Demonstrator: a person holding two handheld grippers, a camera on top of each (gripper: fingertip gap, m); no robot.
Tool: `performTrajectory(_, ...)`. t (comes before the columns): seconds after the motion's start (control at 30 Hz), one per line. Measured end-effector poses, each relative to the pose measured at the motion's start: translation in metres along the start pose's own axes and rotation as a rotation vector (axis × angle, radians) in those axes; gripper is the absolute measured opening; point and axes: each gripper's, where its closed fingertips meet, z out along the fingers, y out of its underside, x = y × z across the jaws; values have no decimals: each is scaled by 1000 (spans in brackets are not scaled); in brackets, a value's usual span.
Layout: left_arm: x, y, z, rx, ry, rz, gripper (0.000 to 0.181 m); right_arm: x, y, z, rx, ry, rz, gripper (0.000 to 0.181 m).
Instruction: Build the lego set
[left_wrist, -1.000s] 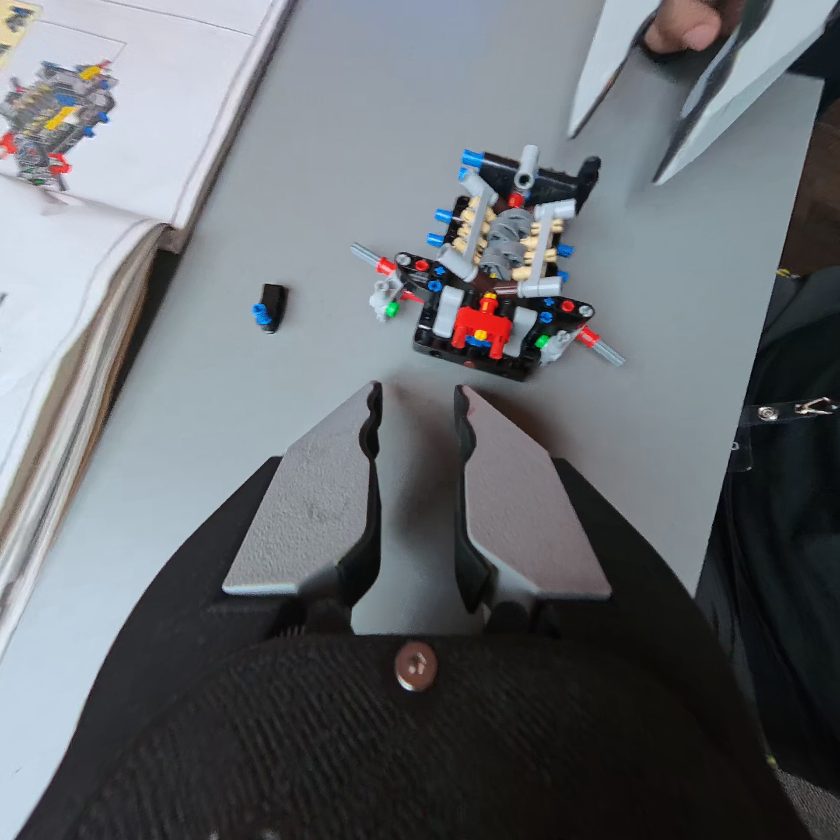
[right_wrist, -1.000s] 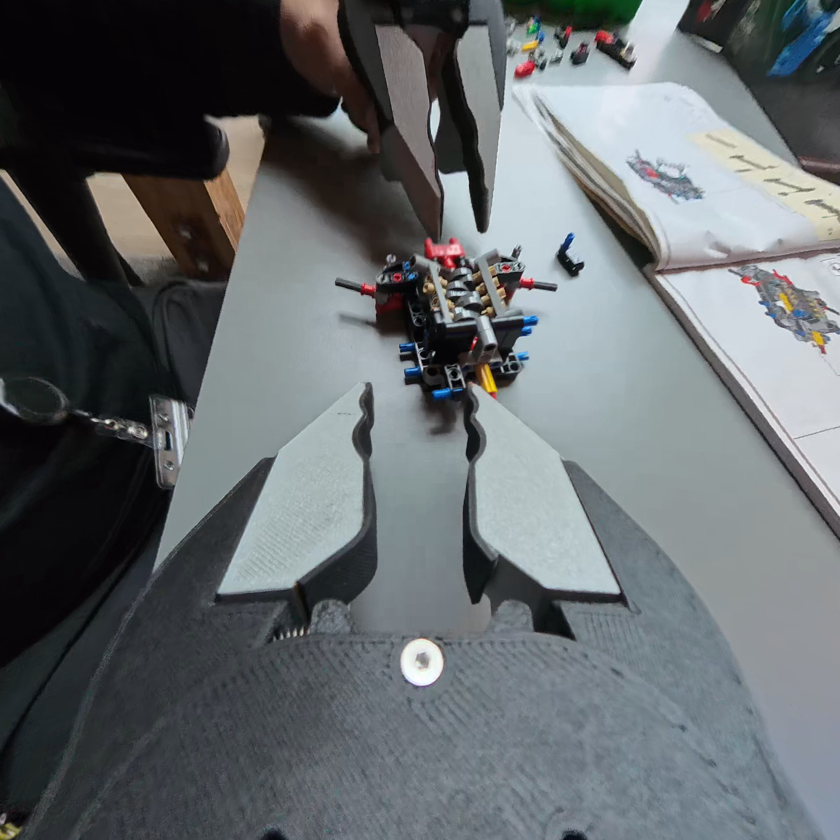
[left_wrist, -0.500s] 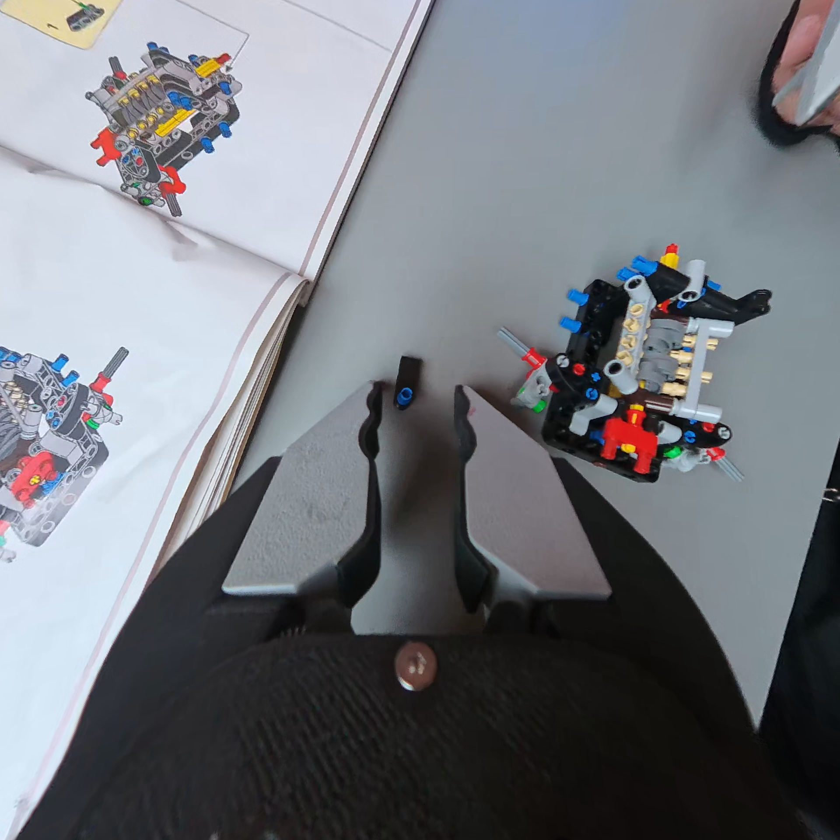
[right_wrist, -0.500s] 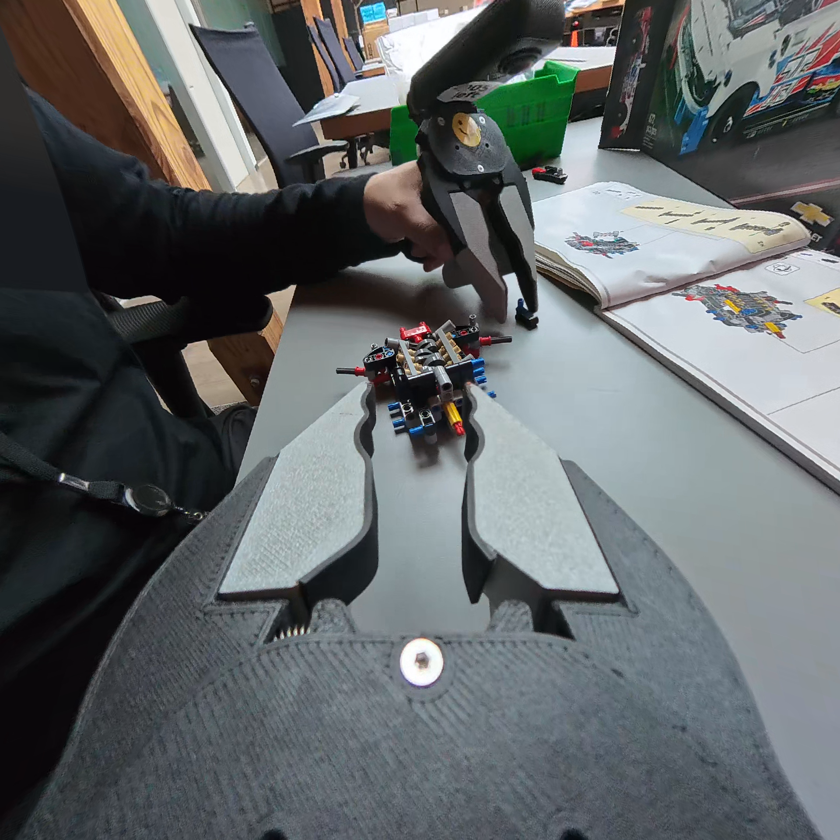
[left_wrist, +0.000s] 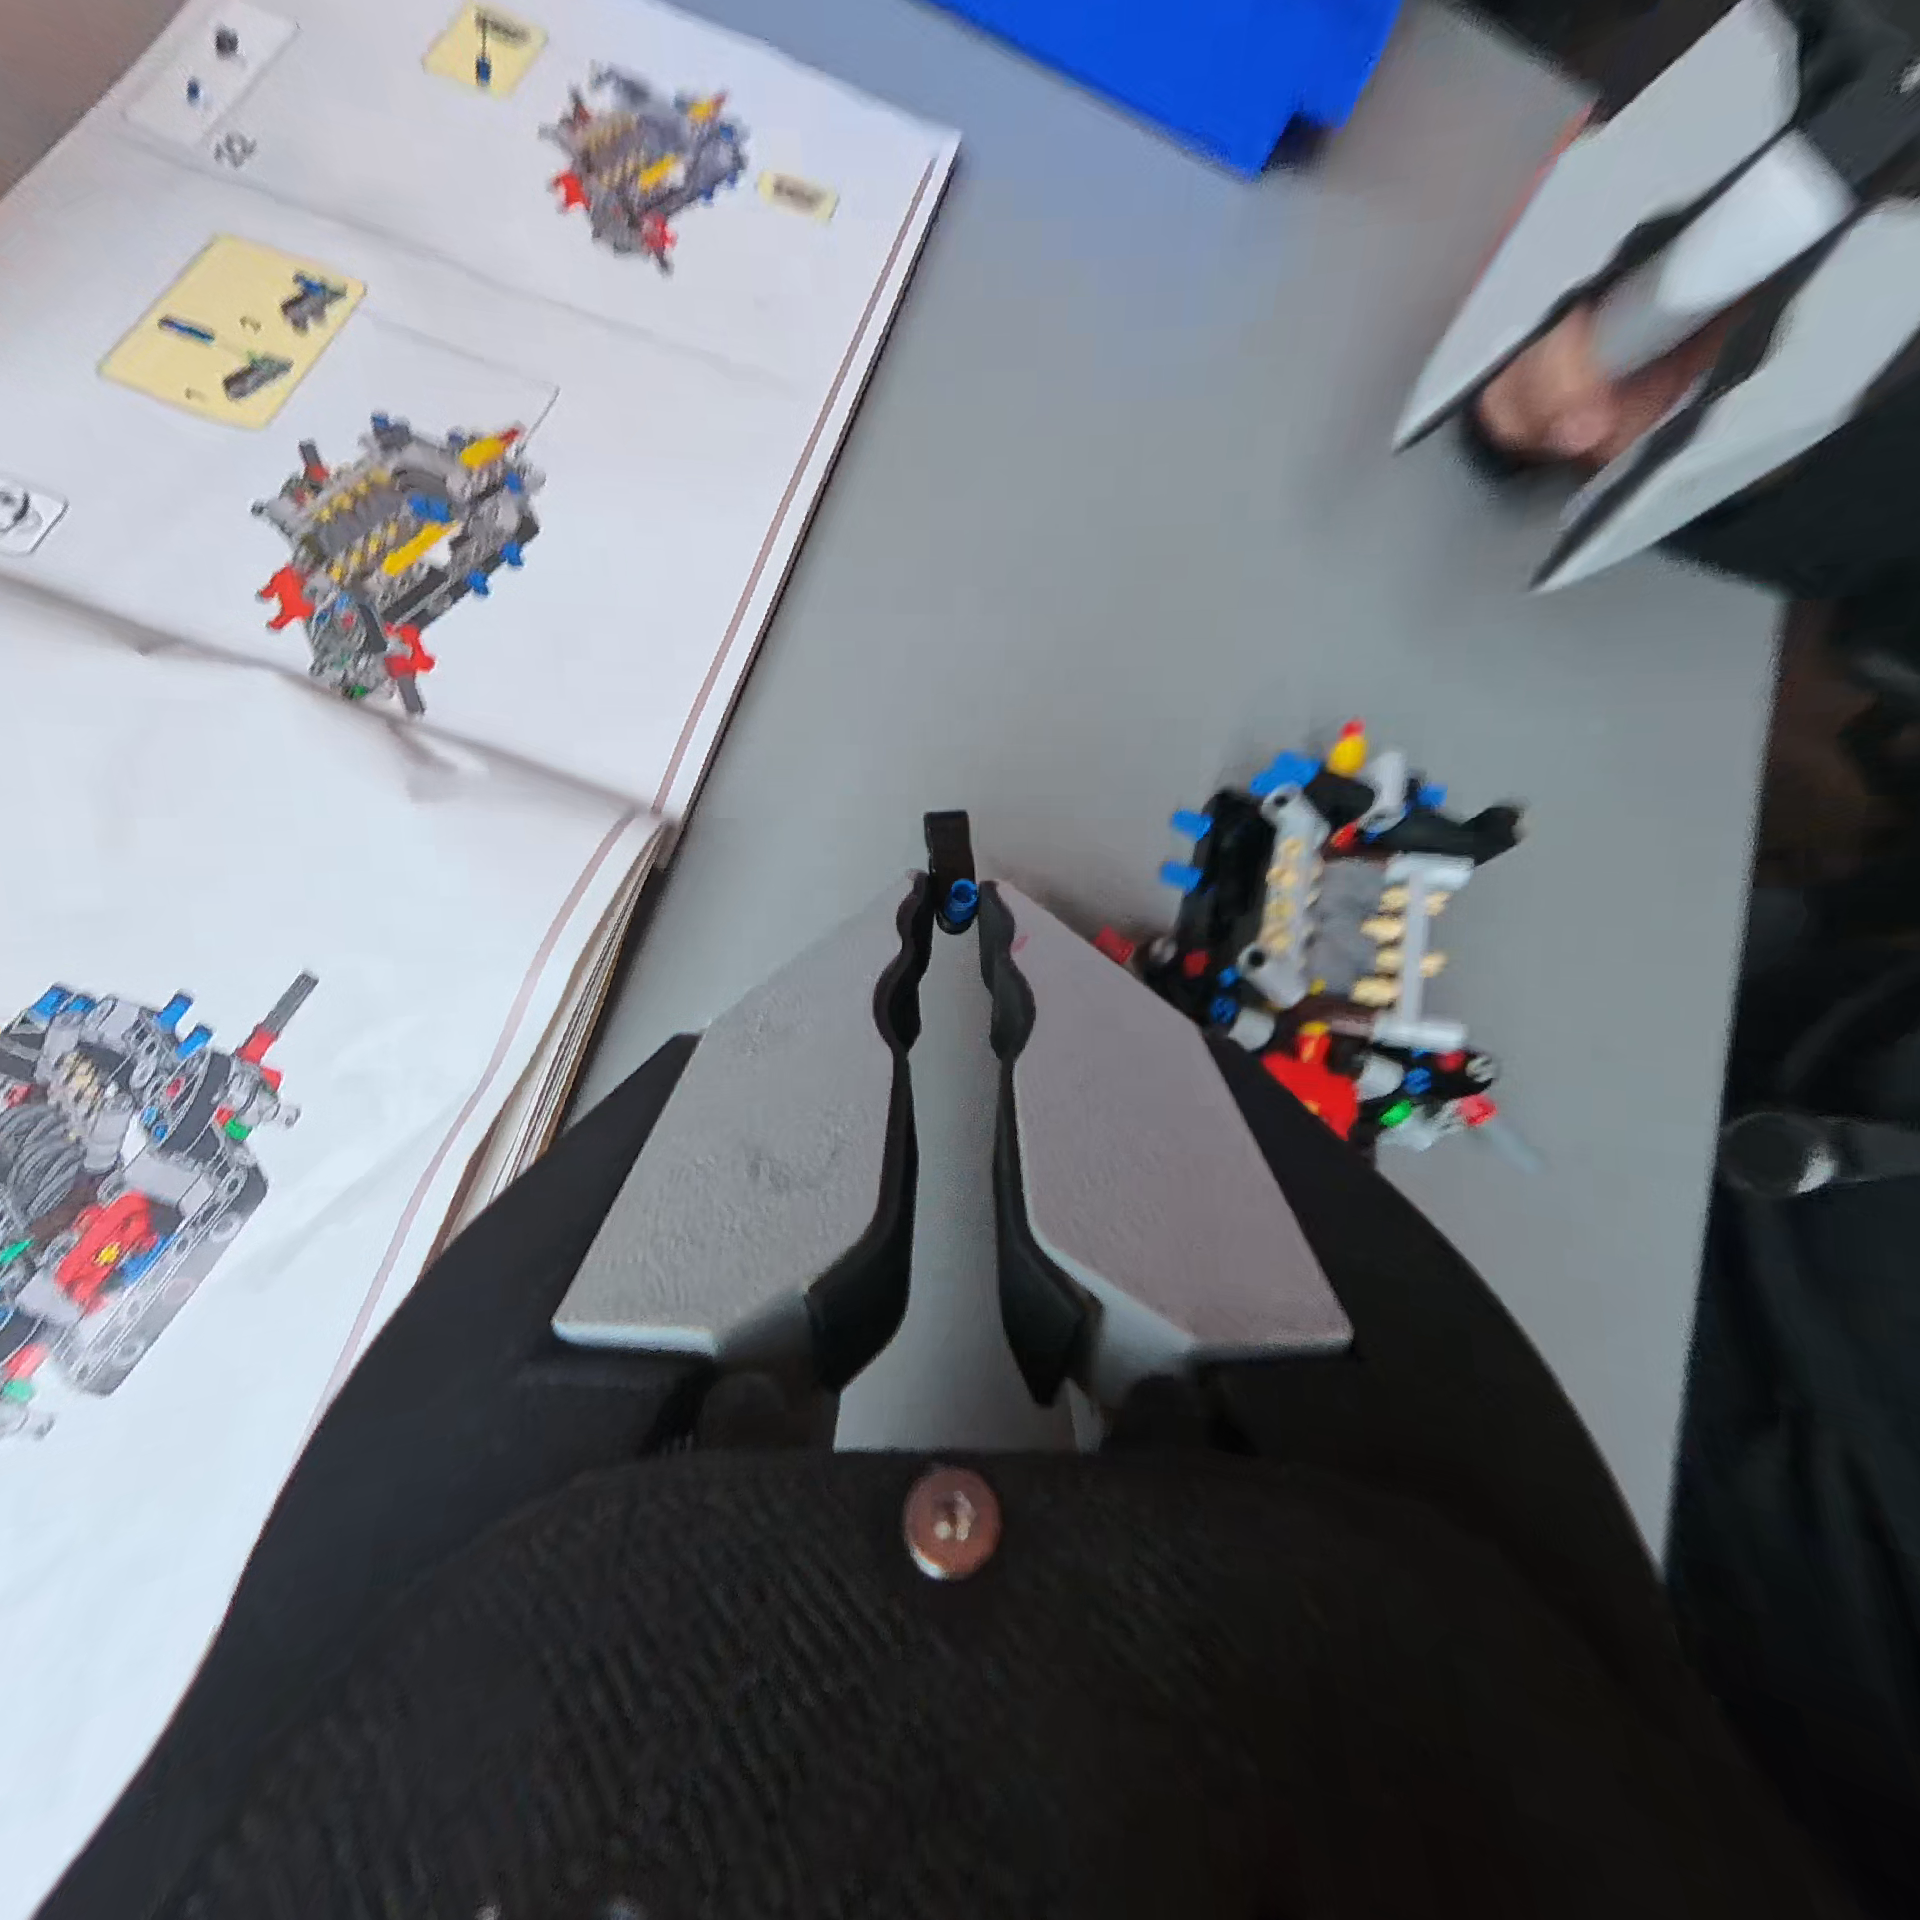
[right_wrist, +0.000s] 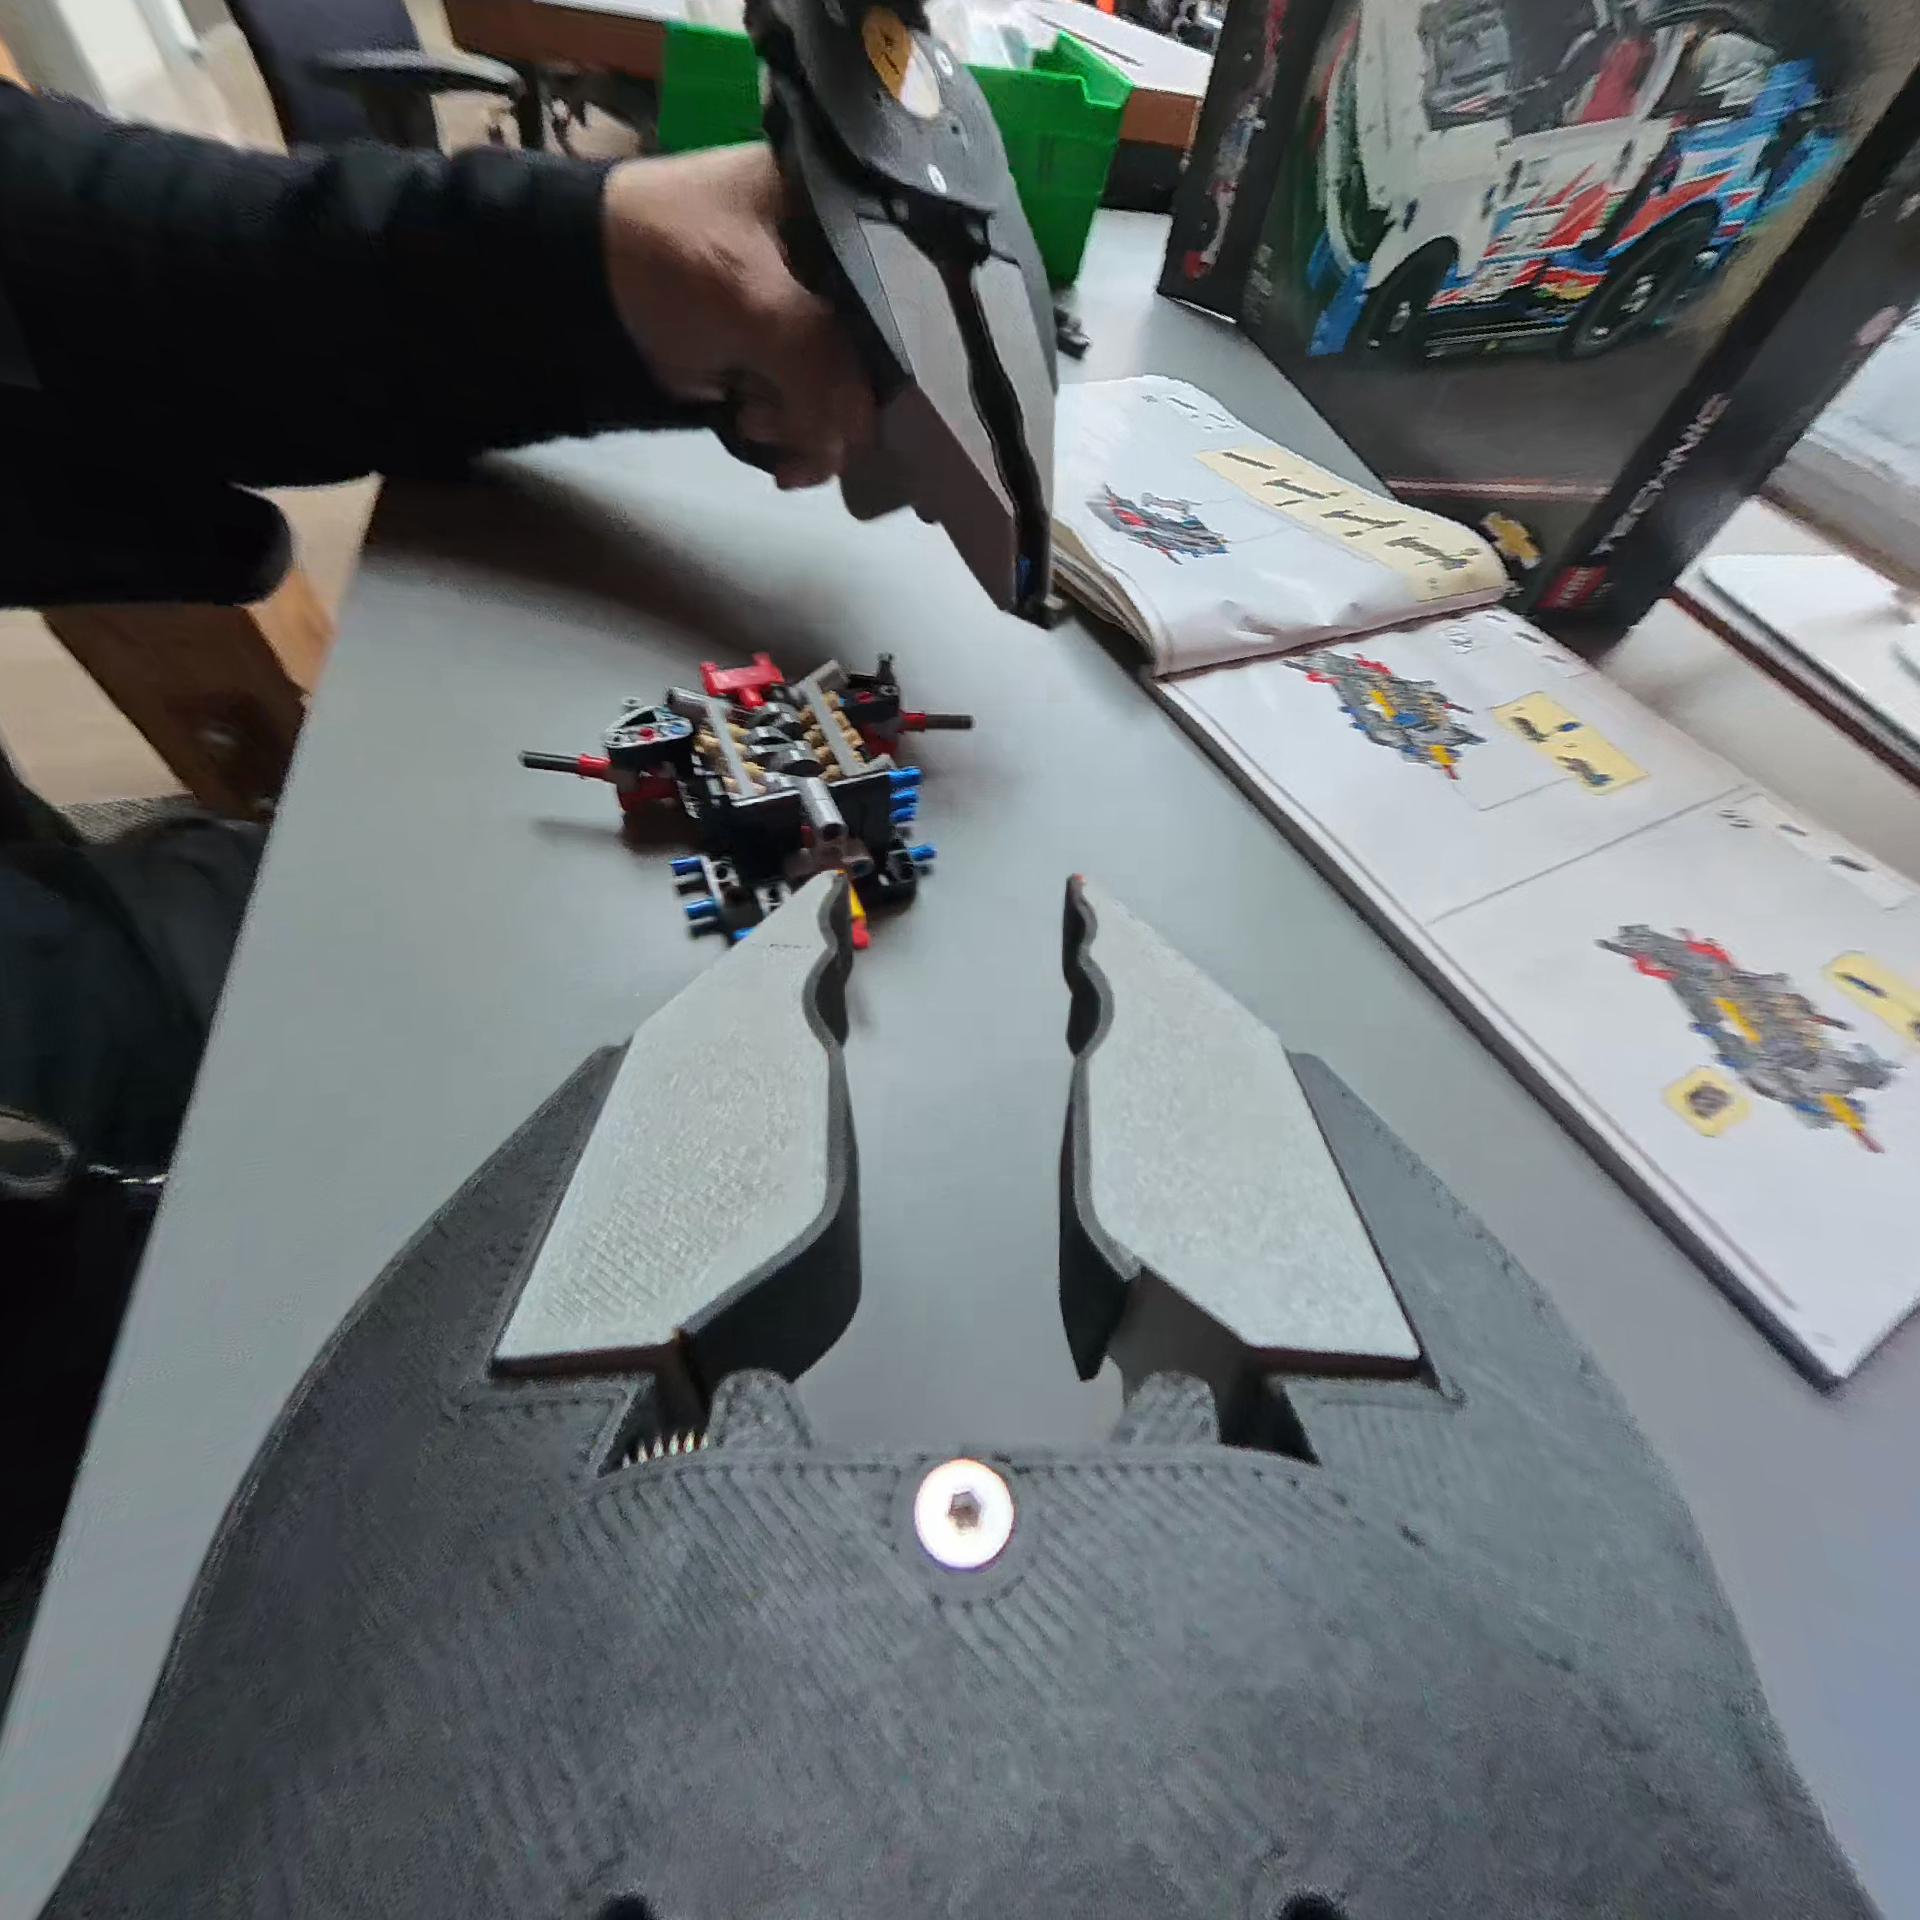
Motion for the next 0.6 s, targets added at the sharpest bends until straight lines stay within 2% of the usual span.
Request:
performTrajectory(0.1,17,-33,-1,102,143,-97,5,18,-6,7,-31,81,-89,35)
performTrajectory(0.17,30,-46,2,130,233,-115,5,20,-14,14,-8,57,-69,32)
performTrajectory(0.27,53,-59,7,203,343,-49,5,21,-24,21,52,-16,37,32)
performTrajectory(0.4,77,-59,9,255,406,46,5,19,-42,18,165,-111,136,32)
performTrajectory(0.47,80,-50,16,182,373,59,5,15,-46,18,174,-132,127,33)
performTrajectory(0.53,78,-45,21,123,342,10,5,6,-47,19,159,-116,24,32)
performTrajectory(0.6,83,-49,21,130,405,-121,5,4,-38,25,58,-13,-145,32)
